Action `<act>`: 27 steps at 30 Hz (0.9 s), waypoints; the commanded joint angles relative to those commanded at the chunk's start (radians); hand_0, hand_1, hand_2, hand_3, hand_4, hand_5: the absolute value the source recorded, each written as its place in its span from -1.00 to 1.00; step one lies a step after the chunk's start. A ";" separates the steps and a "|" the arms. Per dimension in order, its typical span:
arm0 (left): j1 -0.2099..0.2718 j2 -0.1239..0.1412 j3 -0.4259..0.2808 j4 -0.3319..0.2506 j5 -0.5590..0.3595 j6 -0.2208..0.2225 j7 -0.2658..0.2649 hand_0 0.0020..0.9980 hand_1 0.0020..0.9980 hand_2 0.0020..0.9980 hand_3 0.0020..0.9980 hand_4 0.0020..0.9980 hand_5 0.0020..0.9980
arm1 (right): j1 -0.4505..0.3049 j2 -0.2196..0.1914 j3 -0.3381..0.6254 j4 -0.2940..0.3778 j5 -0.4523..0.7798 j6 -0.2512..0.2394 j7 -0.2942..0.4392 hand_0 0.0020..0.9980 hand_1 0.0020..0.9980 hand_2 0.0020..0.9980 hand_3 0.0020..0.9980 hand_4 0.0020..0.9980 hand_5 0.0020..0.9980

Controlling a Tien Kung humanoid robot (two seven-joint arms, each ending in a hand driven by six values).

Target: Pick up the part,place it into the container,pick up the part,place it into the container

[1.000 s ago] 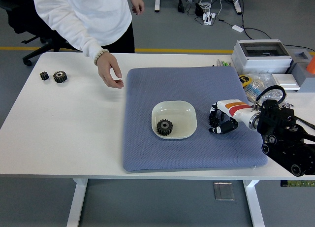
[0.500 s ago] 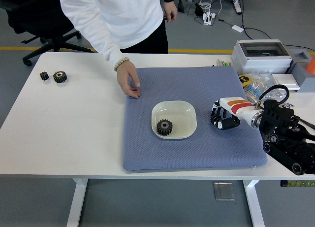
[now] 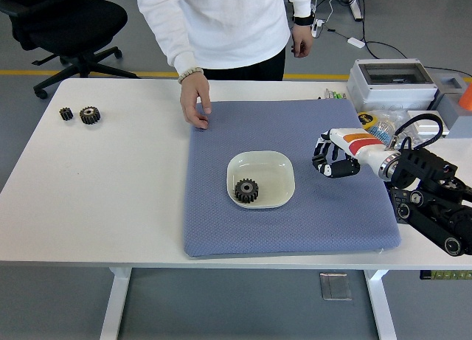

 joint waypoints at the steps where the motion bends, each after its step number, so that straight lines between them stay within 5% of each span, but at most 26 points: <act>1: 0.000 0.000 0.000 0.000 0.001 0.000 0.001 0.24 0.17 0.32 0.11 0.30 0.14 | 0.002 0.000 0.013 0.022 -0.004 -0.006 -0.001 -0.54 -0.22 -0.01 -0.02 0.08 -0.46; 11: 0.002 0.001 -0.001 0.000 0.003 0.000 0.001 0.24 0.17 0.31 0.11 0.30 0.13 | 0.015 0.032 -0.013 0.142 -0.021 -0.022 -0.012 -0.56 -0.23 -0.01 -0.03 0.09 -0.46; 18: -0.001 0.003 0.001 0.000 0.003 0.000 0.001 0.24 0.17 0.31 0.11 0.30 0.13 | 0.045 0.098 -0.089 0.120 -0.012 -0.012 -0.016 -0.53 -0.21 0.01 0.00 0.12 -0.53; 27: 0.000 0.006 -0.009 0.000 0.012 0.002 0.002 0.24 0.17 0.31 0.11 0.30 0.14 | 0.065 0.125 -0.114 0.103 -0.007 0.015 -0.009 -0.54 -0.21 0.04 0.05 0.28 -0.66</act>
